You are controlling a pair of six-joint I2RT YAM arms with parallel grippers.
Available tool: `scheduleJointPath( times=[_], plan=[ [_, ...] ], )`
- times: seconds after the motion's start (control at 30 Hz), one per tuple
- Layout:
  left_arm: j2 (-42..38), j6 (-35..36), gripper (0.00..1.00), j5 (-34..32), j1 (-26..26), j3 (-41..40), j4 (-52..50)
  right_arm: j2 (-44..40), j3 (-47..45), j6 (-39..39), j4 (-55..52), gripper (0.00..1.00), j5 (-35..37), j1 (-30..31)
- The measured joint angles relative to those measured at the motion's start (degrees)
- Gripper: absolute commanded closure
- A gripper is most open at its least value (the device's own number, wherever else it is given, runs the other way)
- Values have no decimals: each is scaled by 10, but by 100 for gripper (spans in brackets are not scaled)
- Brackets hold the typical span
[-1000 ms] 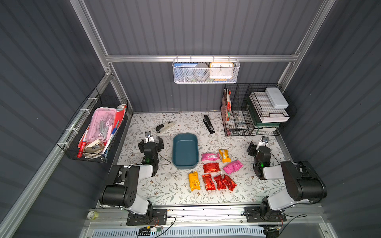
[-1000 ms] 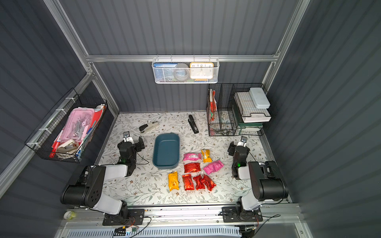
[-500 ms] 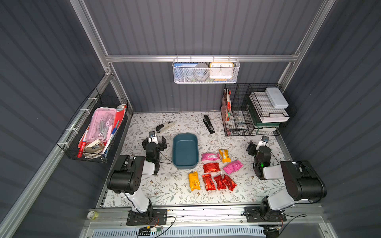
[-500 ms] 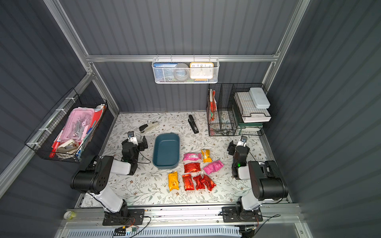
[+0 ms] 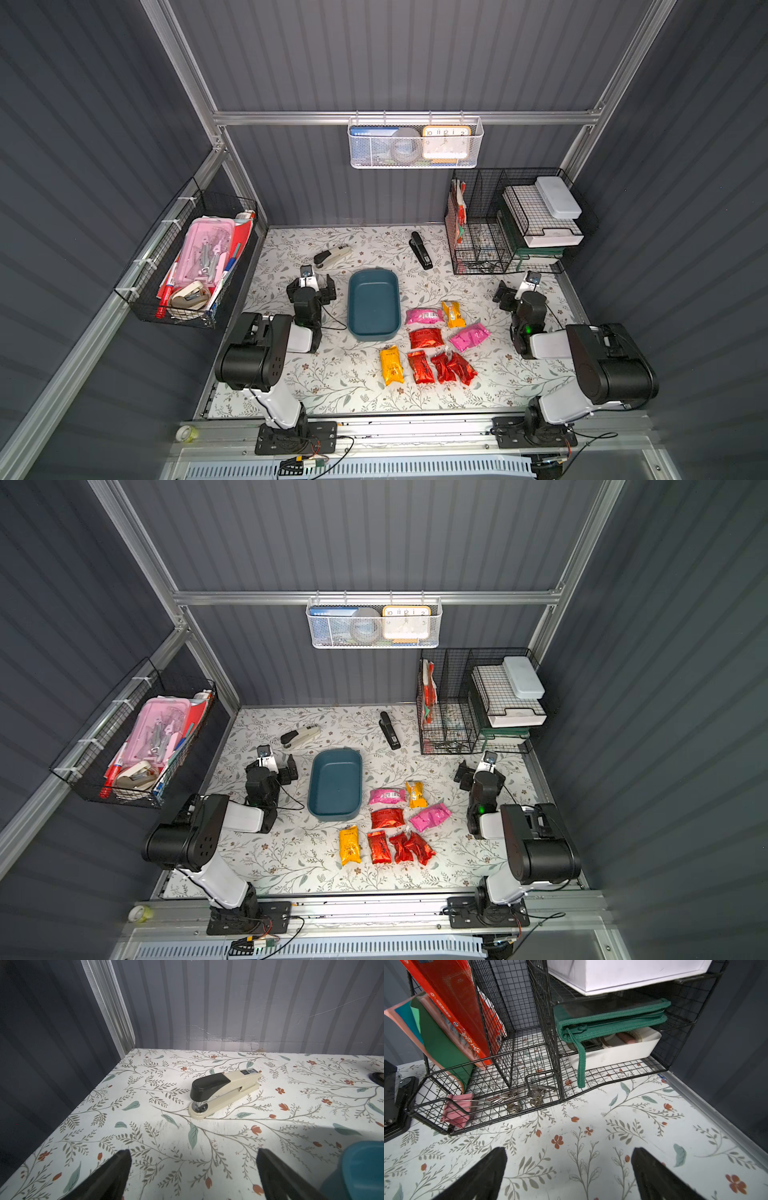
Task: Take the tea bags out of the storage box
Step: Reset both arms
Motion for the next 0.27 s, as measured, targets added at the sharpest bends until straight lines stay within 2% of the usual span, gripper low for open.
scheduleJointPath(
  times=[0.27],
  plan=[
    [0,0,1,0,0,0,0,1,12,-7,-21,1,-16,1]
  ],
)
